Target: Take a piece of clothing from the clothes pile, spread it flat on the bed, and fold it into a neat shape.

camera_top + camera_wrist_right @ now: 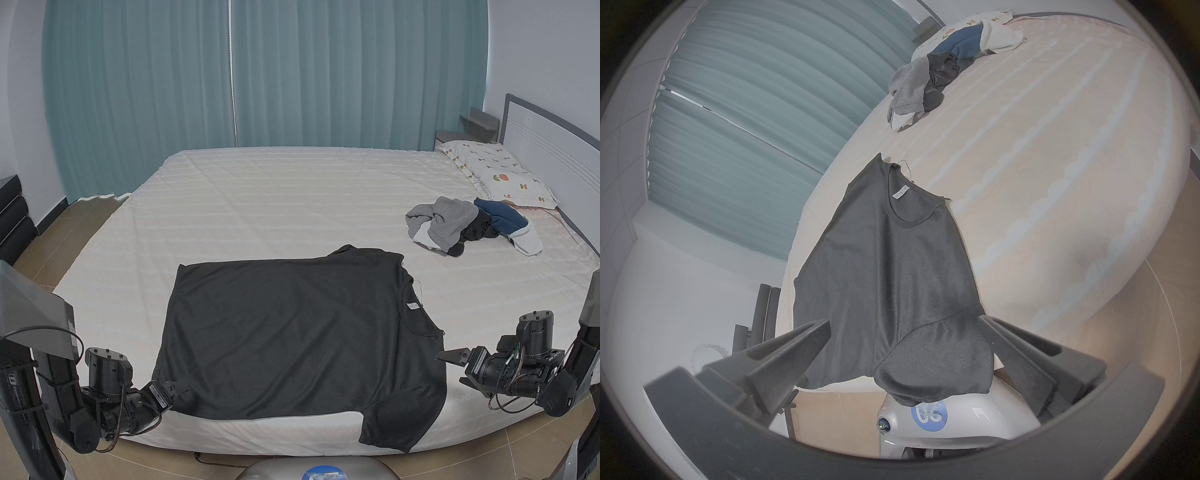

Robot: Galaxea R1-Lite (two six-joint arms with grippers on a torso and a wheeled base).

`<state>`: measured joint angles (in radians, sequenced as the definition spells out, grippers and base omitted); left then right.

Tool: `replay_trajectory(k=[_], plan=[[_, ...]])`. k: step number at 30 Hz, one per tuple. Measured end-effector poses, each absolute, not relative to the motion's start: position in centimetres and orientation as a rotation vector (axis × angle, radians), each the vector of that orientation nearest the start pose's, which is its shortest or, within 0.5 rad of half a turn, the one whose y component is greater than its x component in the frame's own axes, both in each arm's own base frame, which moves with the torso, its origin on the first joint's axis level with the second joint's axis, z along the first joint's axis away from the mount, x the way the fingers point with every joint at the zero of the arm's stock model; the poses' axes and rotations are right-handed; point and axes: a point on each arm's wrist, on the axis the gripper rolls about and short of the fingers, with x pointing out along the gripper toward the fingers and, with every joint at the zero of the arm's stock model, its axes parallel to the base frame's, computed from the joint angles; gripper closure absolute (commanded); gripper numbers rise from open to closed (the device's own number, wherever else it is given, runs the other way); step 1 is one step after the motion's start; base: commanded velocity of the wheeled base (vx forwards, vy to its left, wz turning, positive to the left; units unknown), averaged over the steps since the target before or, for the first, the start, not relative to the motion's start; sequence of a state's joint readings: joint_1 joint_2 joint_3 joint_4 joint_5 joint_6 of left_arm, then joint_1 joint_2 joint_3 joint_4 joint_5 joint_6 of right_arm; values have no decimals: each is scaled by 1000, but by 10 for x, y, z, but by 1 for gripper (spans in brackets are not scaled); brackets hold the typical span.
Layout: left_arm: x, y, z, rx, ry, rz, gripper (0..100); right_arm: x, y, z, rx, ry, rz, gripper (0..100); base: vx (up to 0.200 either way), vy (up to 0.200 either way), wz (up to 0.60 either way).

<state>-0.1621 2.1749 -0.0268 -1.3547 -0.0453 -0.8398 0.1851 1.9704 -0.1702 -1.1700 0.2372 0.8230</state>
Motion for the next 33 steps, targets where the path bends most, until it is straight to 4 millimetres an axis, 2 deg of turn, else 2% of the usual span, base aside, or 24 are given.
replay_trajectory(k=[8, 19, 20, 27, 33], plan=[[207, -30, -28, -719, 852, 205, 0, 226, 50, 28, 796, 776, 129, 0, 0, 0, 0], [212, -24, -34, -716, 815, 222, 0, 226, 50, 28, 796, 777, 130, 0, 0, 0, 0], [212, -23, -35, -710, 817, 225, 100, 226, 50, 28, 795, 778, 130, 0, 0, 0, 0], [212, -20, -40, -670, 822, 253, 100, 225, 50, 24, 778, 798, 120, 0, 0, 0, 0], [211, -18, -41, -636, 824, 270, 100, 219, 48, 17, 696, 829, 130, 0, 0, 0, 0]])
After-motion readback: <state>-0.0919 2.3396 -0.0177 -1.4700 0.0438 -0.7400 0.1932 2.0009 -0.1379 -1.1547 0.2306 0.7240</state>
